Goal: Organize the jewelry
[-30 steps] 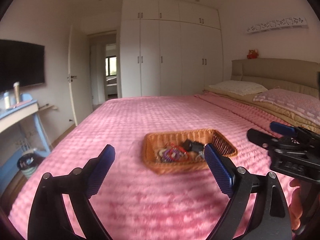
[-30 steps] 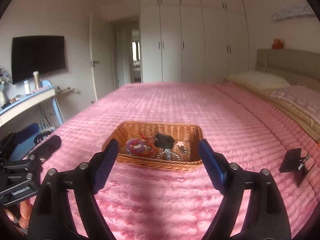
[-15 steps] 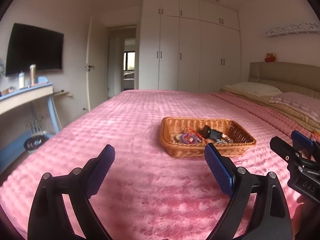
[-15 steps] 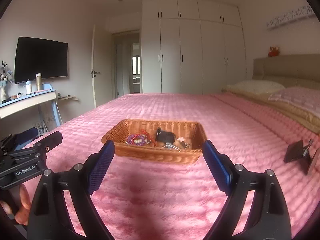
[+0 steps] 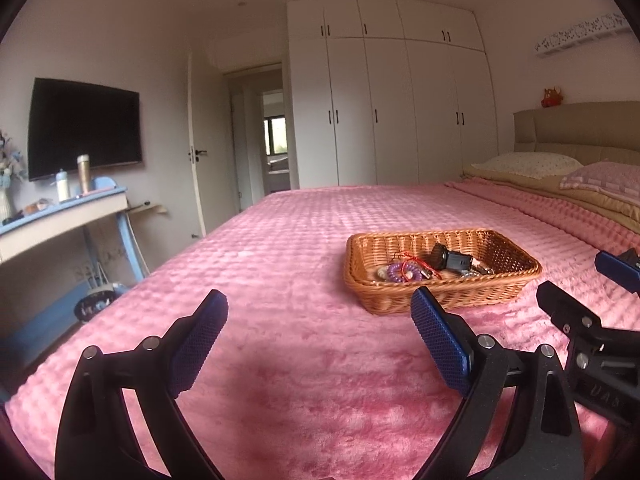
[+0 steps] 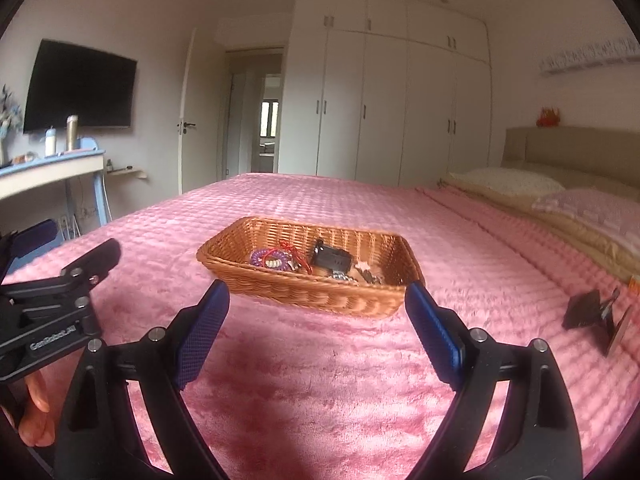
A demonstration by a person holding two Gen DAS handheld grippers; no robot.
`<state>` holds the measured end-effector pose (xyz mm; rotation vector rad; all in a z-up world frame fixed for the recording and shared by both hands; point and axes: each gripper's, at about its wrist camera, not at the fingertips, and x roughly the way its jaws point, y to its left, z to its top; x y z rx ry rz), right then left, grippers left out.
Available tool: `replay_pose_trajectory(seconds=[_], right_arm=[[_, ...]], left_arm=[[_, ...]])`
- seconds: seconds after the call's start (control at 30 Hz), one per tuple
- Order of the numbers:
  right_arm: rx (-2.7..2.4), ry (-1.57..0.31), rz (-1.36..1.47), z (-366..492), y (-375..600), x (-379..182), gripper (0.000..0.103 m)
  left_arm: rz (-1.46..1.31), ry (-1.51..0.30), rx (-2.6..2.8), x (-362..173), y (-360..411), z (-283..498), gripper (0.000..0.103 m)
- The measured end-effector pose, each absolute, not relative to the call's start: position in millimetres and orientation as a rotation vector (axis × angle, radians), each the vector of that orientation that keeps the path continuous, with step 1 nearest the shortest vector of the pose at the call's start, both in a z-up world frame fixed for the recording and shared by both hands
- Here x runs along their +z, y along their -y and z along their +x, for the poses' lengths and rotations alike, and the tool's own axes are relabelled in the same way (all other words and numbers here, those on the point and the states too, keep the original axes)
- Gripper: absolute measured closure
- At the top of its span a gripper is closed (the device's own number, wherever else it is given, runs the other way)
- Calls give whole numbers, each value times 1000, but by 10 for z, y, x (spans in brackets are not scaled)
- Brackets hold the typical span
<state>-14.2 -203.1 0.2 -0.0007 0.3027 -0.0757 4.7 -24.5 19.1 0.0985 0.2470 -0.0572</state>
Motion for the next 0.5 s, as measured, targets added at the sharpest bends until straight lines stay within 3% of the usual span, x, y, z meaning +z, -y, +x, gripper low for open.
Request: replay_pose_trajectory(seconds=[0.5], right_arm=[[-99, -334, 42, -64, 2135, -62, 18]], left_arm=[[87, -269, -71, 65, 292, 91, 12]])
